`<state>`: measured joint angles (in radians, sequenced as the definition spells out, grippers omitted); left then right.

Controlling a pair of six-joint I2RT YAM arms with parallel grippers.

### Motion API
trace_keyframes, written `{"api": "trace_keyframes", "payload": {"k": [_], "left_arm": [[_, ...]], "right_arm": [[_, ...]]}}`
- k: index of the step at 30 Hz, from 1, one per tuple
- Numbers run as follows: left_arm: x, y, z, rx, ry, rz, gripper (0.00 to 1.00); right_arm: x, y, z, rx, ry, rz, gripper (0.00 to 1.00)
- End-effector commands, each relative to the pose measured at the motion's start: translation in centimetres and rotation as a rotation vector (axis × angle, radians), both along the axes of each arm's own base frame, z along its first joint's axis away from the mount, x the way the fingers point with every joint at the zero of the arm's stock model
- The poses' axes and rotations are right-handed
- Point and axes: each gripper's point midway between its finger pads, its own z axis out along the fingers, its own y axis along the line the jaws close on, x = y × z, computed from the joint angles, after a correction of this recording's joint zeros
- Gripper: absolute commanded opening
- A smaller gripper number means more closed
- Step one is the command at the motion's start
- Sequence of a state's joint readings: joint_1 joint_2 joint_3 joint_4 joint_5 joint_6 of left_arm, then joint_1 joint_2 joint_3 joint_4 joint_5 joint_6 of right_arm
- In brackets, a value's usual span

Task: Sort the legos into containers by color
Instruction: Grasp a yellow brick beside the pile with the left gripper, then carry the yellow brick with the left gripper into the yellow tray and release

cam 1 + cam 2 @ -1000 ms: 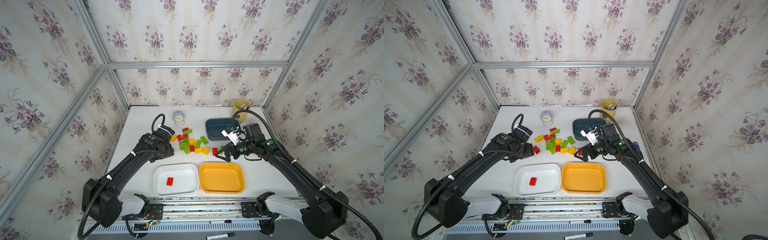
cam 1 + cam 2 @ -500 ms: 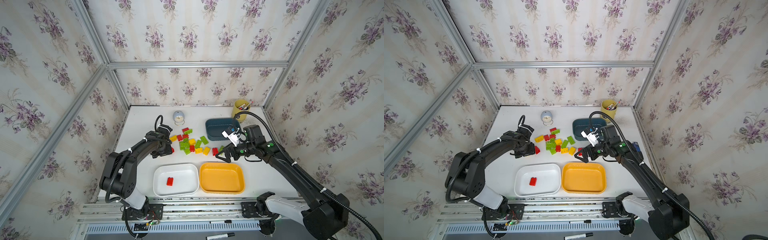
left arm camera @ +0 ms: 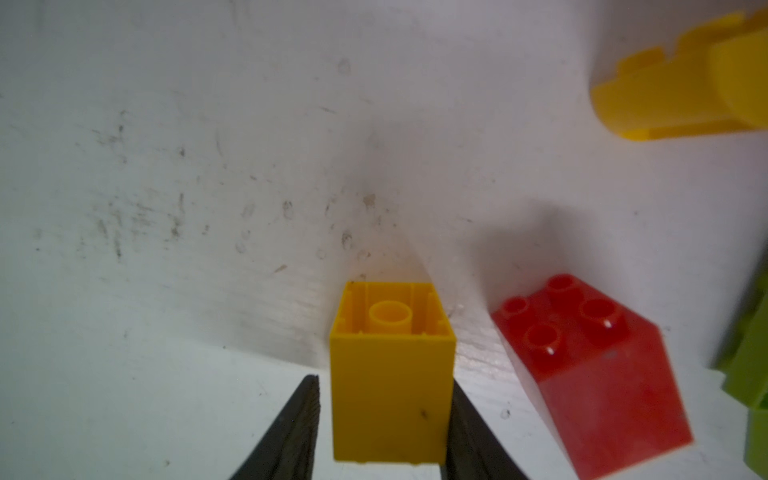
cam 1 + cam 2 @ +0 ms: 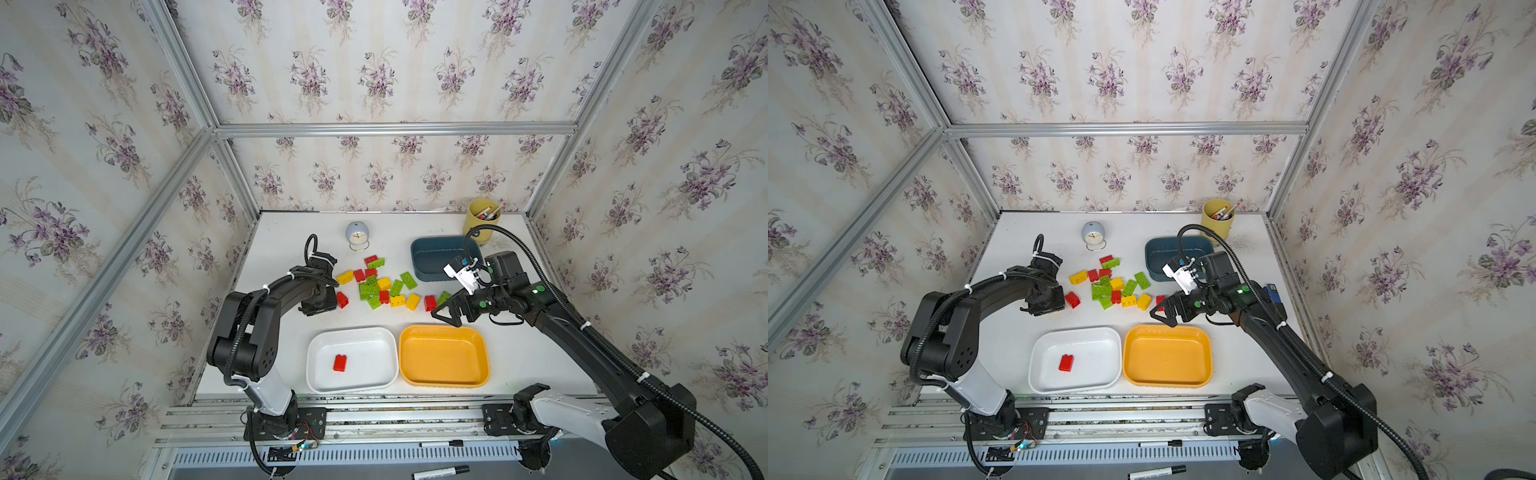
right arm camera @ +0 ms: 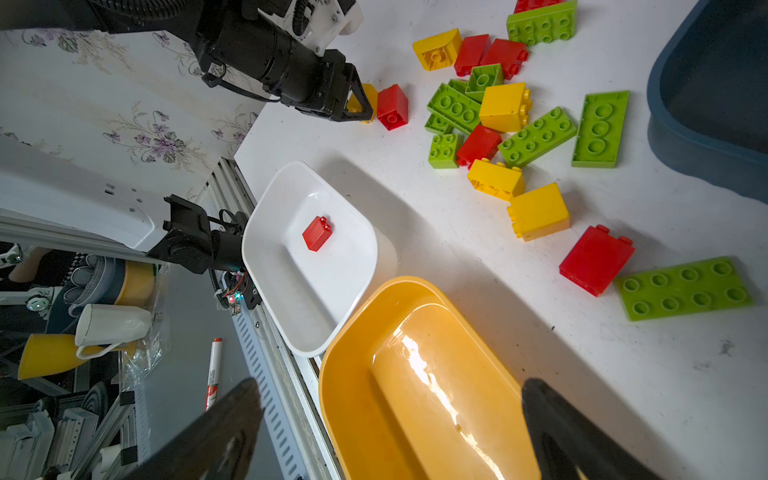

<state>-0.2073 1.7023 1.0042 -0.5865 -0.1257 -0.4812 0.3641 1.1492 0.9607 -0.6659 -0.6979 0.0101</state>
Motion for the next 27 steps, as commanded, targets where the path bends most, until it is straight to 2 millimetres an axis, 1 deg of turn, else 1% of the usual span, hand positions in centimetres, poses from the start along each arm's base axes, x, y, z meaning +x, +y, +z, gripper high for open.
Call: {"api": "trace_keyframes", "payload": {"k": [1,4,7,8,9,13,18,23,25,27], "left_arm": [[0.9,-0.2,0.5,-0.019,-0.033,-0.015,0.42],[1.2,-0.4,1.0,-0.024,-0.046,-0.026,0.36],[1.2,-0.2,0.9,-0.015,-0.04,-0.035,0.34],[1.2,-0.4,1.1,-0.024,-0.043,-0.042,0.31],[1.3,-0.6,1.5,-0.036,-0.054,-0.042,0.3],[1.0,-0.7,4.0,-0.046,-0.09,-0.029,0.31],[0.1,-1.7,7.6,-0.06,-0.137,-0.043,0.32],[-2.0,-3.7,11.1,-0.092,-0.172,-0.066,0.32],[-3.0,-5.1,12.9,-0.122,-0.203,-0.083,0.32],[-3.4,-6.1,14.5,-0.146,-0.238,-0.093,0.33]], "right_arm": [[0.3,0.3,0.6,0.018,-0.012,0.005,1.0],[0.3,0.4,0.5,0.023,-0.012,0.003,1.0],[0.3,0.4,0.5,0.028,-0.009,0.005,1.0],[0.3,0.4,0.5,0.027,-0.008,0.004,1.0],[0.3,0.4,0.5,0.024,-0.012,0.004,1.0],[0.2,0.3,0.5,0.019,-0.018,0.002,1.0],[0.4,0.3,0.4,0.016,-0.025,0.009,1.0],[0.4,0.4,0.8,0.018,-0.035,0.017,1.0],[0.4,0.2,0.9,0.011,-0.042,0.012,1.0],[0.5,0.0,0.9,0.003,-0.053,0.008,1.0]]}}
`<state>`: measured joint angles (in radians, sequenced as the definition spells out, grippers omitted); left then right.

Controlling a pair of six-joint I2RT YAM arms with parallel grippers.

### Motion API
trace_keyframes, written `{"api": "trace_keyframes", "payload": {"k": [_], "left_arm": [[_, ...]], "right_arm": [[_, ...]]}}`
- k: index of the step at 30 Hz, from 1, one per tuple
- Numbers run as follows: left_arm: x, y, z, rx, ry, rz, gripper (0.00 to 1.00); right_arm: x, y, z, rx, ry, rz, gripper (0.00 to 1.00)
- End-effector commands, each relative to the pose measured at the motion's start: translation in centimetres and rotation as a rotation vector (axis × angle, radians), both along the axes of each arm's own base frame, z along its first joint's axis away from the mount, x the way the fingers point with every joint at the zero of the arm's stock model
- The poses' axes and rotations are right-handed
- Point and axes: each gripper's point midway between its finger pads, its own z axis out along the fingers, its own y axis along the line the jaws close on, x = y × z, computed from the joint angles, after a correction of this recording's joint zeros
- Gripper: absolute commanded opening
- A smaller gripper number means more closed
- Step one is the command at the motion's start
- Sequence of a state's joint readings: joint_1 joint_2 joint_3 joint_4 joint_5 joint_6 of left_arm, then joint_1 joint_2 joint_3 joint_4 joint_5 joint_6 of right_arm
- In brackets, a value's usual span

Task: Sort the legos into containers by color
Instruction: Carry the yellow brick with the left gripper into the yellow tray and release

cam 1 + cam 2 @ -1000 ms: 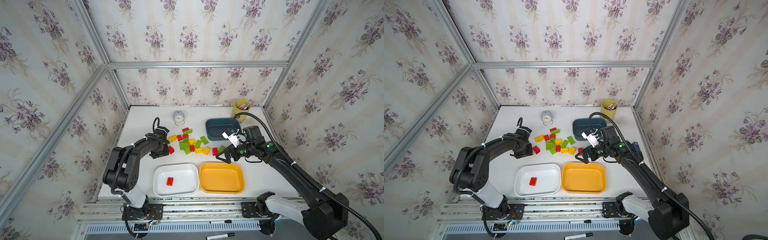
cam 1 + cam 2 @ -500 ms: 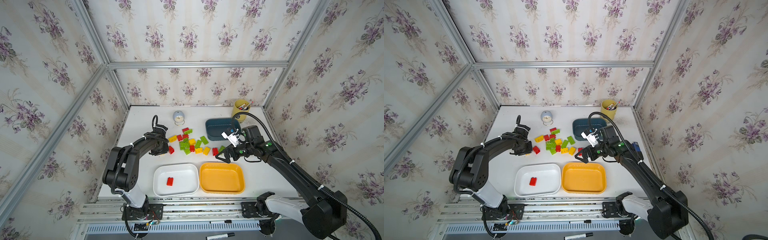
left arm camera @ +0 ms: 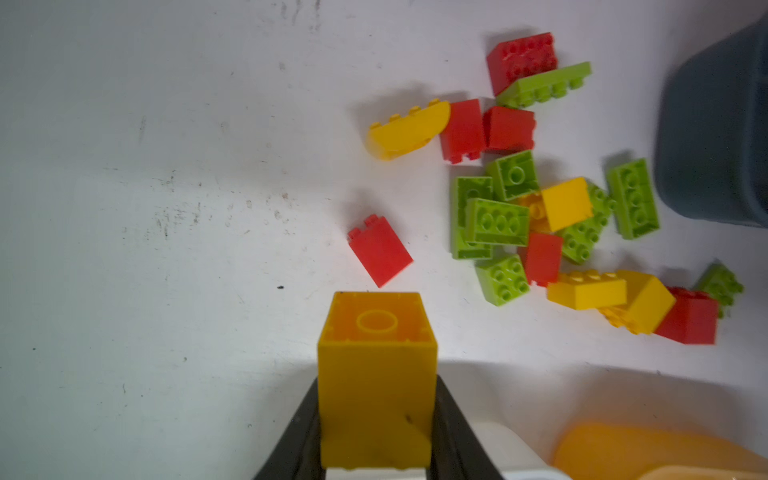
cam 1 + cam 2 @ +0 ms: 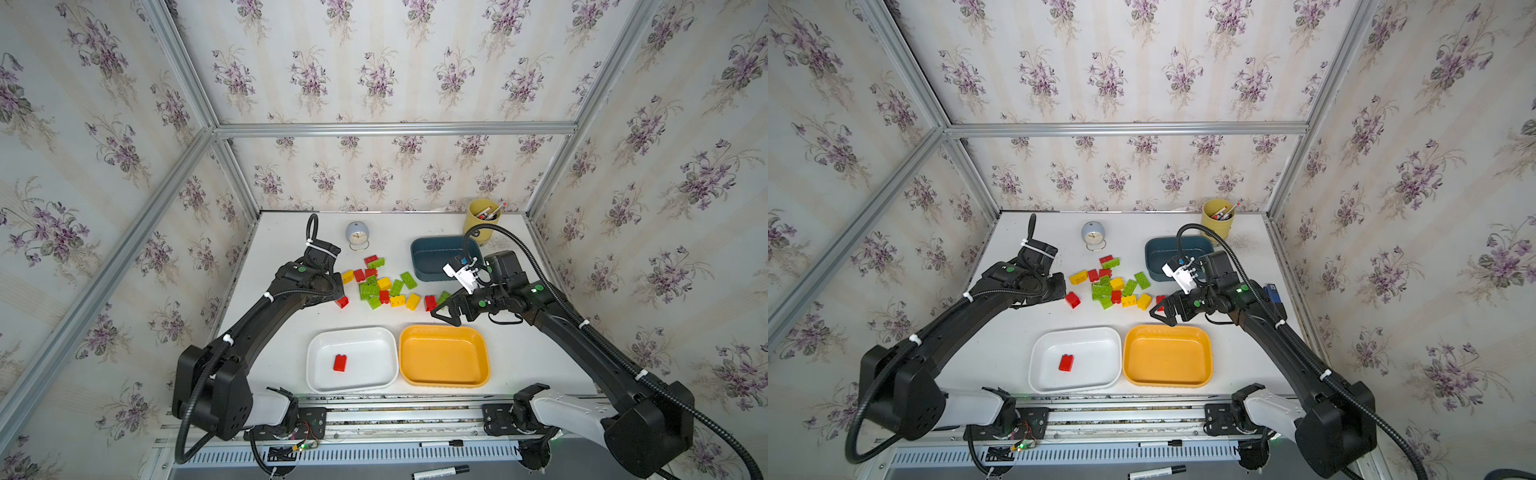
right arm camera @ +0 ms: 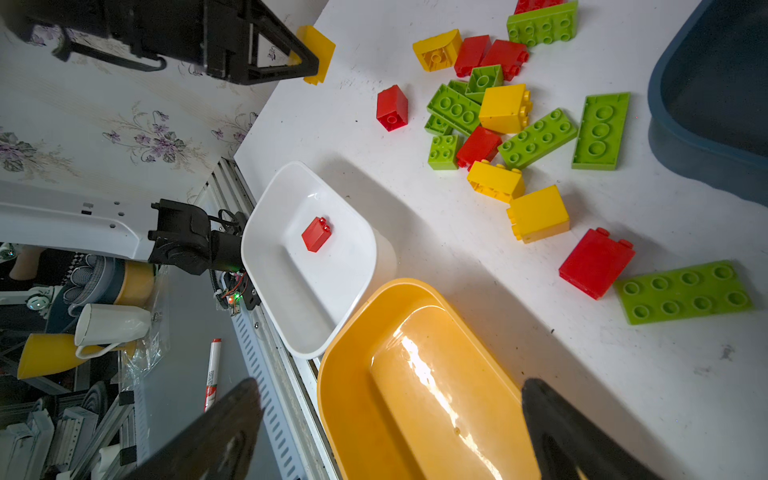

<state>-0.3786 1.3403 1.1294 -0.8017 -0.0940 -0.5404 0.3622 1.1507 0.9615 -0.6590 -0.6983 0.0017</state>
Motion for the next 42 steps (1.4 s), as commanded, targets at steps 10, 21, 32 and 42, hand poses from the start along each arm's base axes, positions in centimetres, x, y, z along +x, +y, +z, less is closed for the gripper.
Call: {"api": "trace_keyframes", "payload": {"k": [10,21,32,42], "left_arm": [[-2.5,-9.2,5.5,-0.13,-0.021,-0.112,0.33],[-8.9,-20.7,2.0,-0.242,0.108,-0.28,0.33],[-13.5,-22.7,-5.2,-0.125,0.246,-0.425,0.33],[-12.0,-22.7,-2.6,-0.135,0.147,-0.439,0.74]], "right_arm": [[0.9,-1.7,1.8,-0.028,-0.077,-0.034,1.0],[0.1,-3.7,0.9,-0.034,-0.067,-0.089,1.0],[-0.3,-4.7,-1.4,-0.047,-0.034,-0.133,1.0],[-1.1,-4.9,-1.9,-0.039,-0.024,-0.144,1.0]]}}
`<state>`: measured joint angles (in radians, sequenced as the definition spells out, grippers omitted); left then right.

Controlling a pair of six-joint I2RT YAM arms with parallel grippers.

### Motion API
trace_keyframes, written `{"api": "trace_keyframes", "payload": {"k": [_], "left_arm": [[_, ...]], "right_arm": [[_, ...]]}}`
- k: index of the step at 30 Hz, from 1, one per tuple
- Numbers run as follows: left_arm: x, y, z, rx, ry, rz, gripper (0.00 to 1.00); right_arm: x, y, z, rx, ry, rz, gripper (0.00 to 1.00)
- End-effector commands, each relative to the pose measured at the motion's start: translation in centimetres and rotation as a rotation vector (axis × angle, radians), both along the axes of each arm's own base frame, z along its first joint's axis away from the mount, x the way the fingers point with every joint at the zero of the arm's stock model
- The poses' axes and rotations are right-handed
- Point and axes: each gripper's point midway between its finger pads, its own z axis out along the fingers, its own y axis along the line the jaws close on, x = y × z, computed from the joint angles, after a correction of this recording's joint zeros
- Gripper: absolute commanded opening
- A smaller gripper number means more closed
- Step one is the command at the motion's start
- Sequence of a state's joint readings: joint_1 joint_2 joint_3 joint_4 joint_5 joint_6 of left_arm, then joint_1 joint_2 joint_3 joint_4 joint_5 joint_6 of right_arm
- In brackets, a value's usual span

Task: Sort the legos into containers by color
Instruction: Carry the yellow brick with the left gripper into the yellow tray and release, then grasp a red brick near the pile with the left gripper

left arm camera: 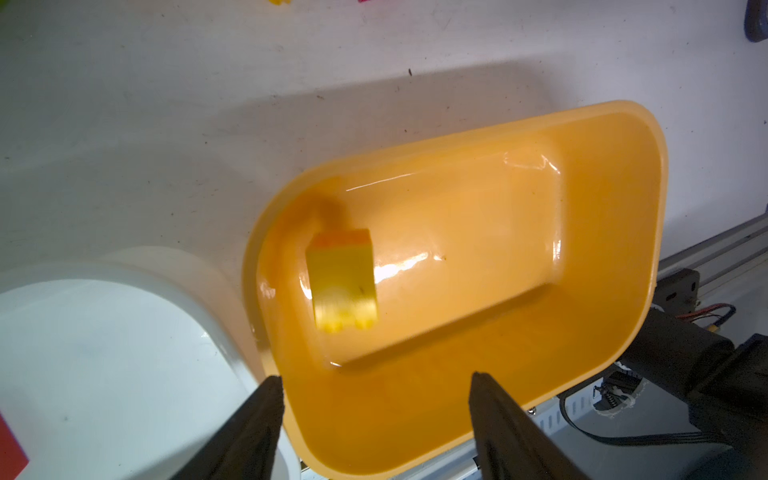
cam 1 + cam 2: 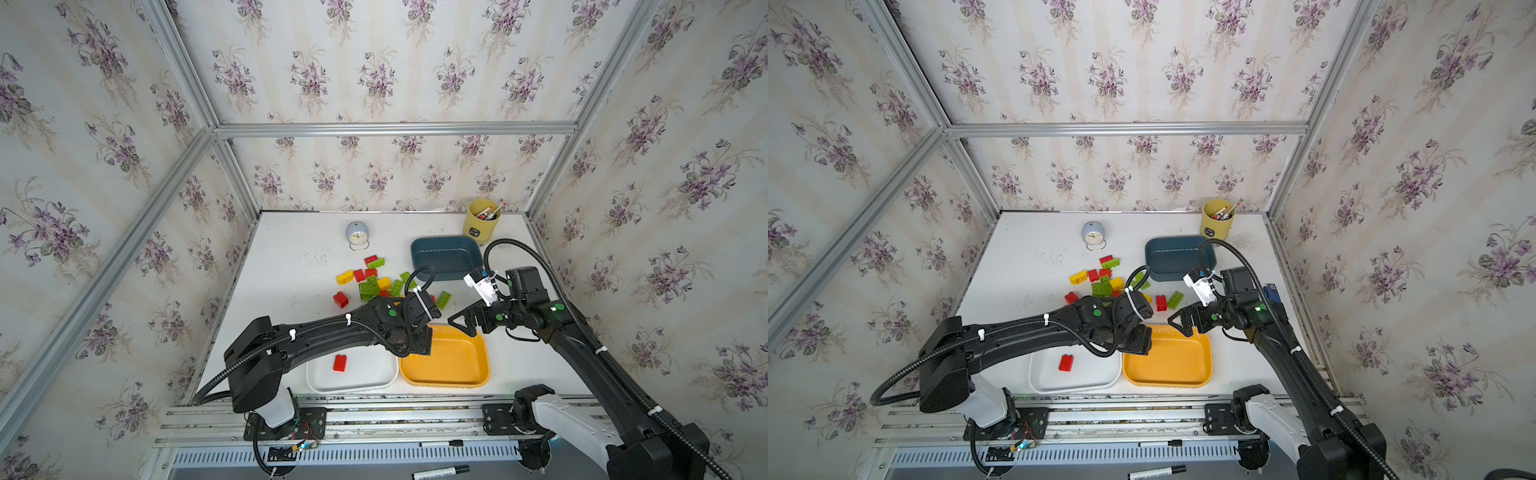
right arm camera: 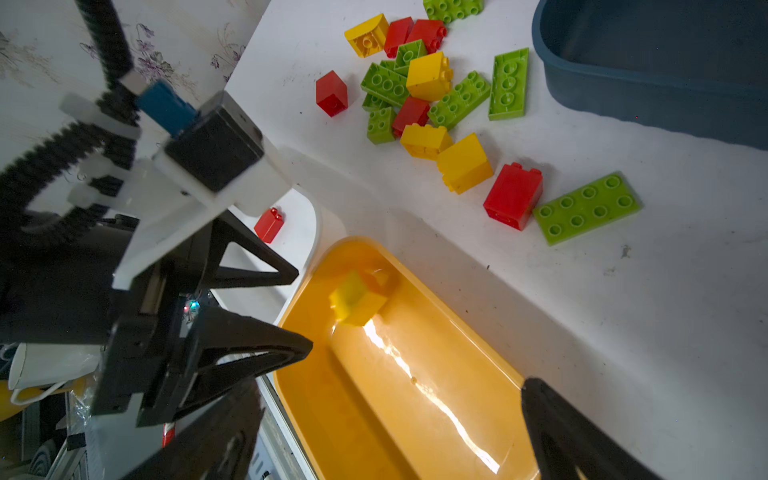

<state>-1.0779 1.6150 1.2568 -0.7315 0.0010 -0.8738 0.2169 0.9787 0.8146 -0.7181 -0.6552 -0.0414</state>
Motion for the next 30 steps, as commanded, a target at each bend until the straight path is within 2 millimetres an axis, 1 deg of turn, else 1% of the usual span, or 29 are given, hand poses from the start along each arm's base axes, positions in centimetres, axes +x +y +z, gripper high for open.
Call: {"api": "trace_keyframes", "payload": {"k": [1,4,6,9,13,17,19,22,25,30], "left_arm": [[1.0,0.2,1.8,-0.021,-0.051,0.0,0.76],[1.8,1.2,3.6,-0.03,-0.082,-0.002,0.77],[2.7,2.6,4.6,-0.009,-0.116,0.004,0.77],[4.7,6.0,5.1,0.056,-0.157,0.041,0.78],[7.7,10.7,4.8,0.133,-0.179,0.127,0.8],[10.7,15.5,3.8,0.211,-0.17,0.275,0.8],[11.8,17.1,3.2,0.224,-0.152,0.359,0.8],[13.3,19.1,2.0,0.244,-0.122,0.498,0.81],[14.4,20.3,0.1,0.242,-0.069,0.636,0.82],[15.0,22.1,-2.6,0.292,-0.012,0.8,0.82]], "right_arm": [[0.2,0.2,0.5,0.014,-0.016,0.003,1.0],[0.4,0.3,0.8,0.018,-0.02,0.012,1.0],[0.5,0.5,1.0,0.031,-0.022,0.014,1.0],[0.7,1.0,1.3,0.071,-0.015,0.022,1.0],[0.9,1.9,1.9,0.137,-0.003,0.03,1.0],[1.2,2.7,2.9,0.197,-0.001,0.037,1.0],[1.1,3.2,3.2,0.205,-0.006,0.053,1.0],[0.6,4.1,3.2,0.201,-0.003,0.081,1.0],[0.4,4.9,3.1,0.202,0.004,0.1,1.0],[-0.2,6.5,2.7,0.185,0.005,0.138,1.0]]}}
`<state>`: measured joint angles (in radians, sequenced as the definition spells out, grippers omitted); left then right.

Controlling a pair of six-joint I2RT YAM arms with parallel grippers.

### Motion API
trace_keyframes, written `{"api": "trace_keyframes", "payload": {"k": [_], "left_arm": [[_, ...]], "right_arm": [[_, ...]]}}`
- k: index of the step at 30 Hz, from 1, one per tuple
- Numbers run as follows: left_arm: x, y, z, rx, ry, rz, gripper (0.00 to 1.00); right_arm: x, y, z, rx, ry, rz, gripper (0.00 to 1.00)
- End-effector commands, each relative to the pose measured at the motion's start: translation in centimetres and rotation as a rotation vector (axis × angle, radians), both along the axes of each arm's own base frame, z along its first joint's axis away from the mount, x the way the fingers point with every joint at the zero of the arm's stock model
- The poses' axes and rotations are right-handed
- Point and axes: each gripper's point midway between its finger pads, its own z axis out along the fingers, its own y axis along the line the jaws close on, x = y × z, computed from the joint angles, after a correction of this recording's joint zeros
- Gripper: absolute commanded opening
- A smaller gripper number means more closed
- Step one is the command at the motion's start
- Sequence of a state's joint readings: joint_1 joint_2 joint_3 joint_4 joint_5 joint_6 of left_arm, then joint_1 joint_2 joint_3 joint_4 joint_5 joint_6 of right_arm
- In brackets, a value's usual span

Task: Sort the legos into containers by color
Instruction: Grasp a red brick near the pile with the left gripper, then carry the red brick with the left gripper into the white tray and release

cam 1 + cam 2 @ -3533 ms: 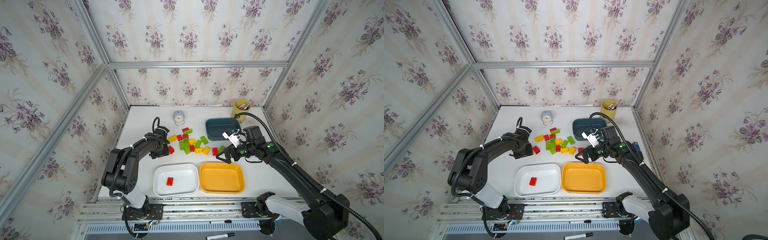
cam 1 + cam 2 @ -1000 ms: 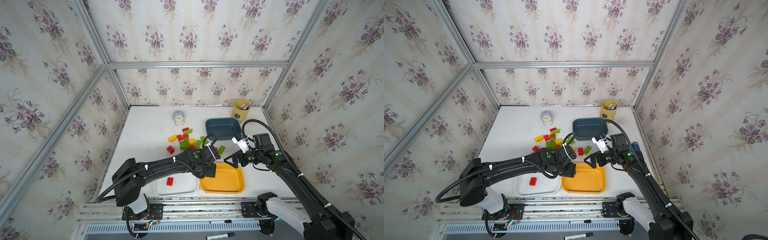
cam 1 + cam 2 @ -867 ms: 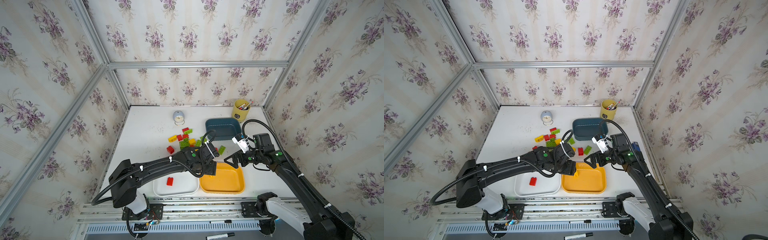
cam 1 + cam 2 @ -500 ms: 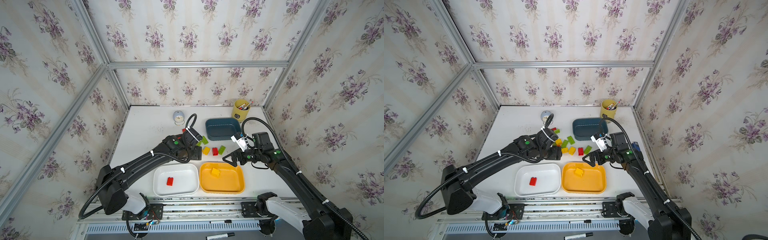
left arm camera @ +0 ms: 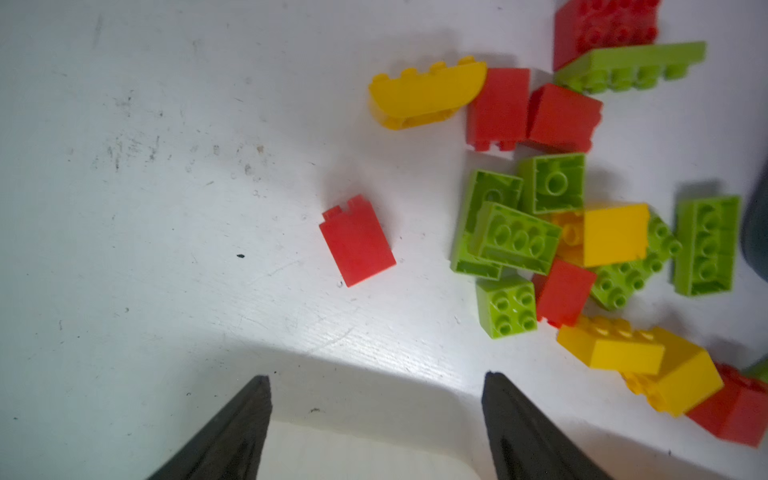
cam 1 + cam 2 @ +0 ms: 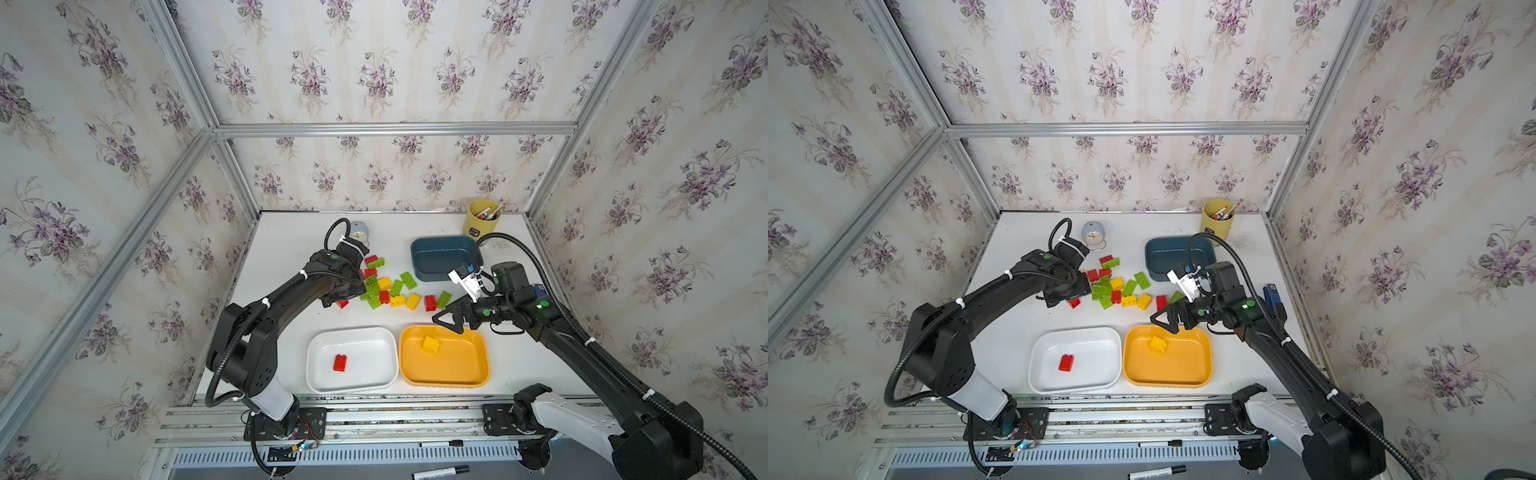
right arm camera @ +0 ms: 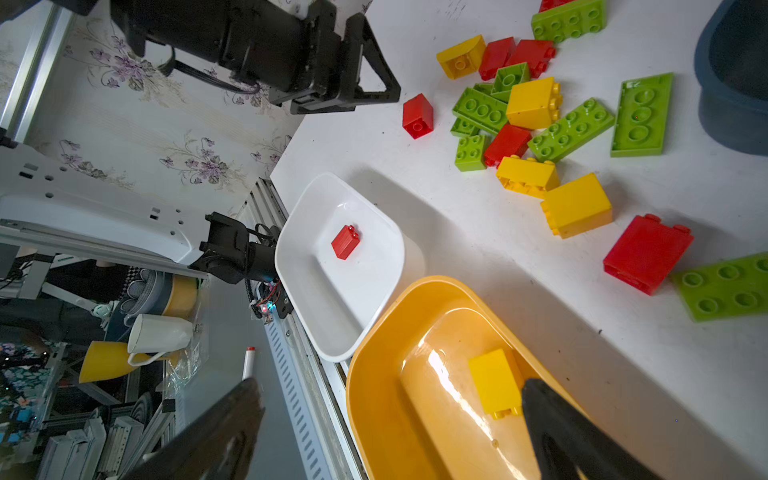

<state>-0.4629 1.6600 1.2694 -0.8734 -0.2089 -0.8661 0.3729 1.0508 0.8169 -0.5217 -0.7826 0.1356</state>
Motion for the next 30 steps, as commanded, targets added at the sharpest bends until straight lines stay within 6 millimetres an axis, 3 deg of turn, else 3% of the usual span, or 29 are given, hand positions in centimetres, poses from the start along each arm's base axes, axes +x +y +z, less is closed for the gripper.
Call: {"api": "trace_keyframes", "payload": {"k": [1,4,12,20,25,30], "left_arm": [[0.3,1.5,-1.4,0.024,0.007,0.17,0.81],[0.5,2.1,-3.1,0.015,0.04,0.263,0.81],[2.3,0.5,-5.9,-0.039,0.059,0.291,0.75],[2.2,1.2,-8.3,-0.017,0.085,0.29,0.49],[2.4,1.3,-7.9,-0.017,0.072,0.257,0.3],[2.4,0.9,-5.2,-0.046,0.023,0.177,0.23]], "right_arm": [[0.3,1.1,0.7,0.009,-0.038,0.015,1.0],[0.1,1.8,0.5,0.012,-0.033,0.034,1.0],[0.1,2.4,0.4,0.006,-0.029,0.054,1.0],[0.2,2.3,0.1,-0.014,-0.031,0.059,1.0],[0.1,2.3,-0.2,-0.02,-0.024,0.06,1.0],[0.2,2.3,-0.2,-0.023,-0.026,0.059,1.0]]}}
